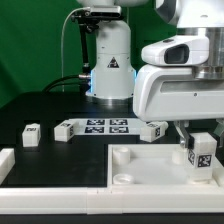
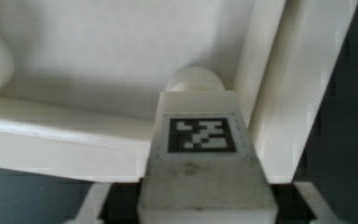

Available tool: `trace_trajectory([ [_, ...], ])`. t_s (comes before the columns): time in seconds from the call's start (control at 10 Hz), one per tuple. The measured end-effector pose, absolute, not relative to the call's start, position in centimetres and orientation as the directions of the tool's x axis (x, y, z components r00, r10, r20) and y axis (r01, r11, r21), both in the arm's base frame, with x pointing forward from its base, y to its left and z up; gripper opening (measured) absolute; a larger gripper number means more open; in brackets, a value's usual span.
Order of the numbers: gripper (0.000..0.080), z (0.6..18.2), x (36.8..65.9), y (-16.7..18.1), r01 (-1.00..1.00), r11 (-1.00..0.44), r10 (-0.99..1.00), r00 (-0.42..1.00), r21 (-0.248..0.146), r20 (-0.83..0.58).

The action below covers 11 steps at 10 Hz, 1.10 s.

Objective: Assemble one leg

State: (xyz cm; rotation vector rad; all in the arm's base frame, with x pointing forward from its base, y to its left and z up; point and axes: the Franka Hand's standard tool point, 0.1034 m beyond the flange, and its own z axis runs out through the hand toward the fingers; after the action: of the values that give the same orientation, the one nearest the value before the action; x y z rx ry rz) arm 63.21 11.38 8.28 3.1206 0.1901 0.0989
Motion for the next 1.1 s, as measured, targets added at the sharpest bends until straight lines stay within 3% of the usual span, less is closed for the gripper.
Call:
trace_trajectory([
  [0.4,0.0293,8.18,62.99,12.13,-0.403,-0.915,-0.403,0.913,-0.016,0.064],
  [0.8,0.0294,7.97,62.73,12.25,-0.842,-0.538,-0.842,0.537,-0.031,0.051],
  [1.1,0.0293,7.95,62.71,12.2,-0.954,-0.297,-0.955,0.295,-0.043,0.039],
])
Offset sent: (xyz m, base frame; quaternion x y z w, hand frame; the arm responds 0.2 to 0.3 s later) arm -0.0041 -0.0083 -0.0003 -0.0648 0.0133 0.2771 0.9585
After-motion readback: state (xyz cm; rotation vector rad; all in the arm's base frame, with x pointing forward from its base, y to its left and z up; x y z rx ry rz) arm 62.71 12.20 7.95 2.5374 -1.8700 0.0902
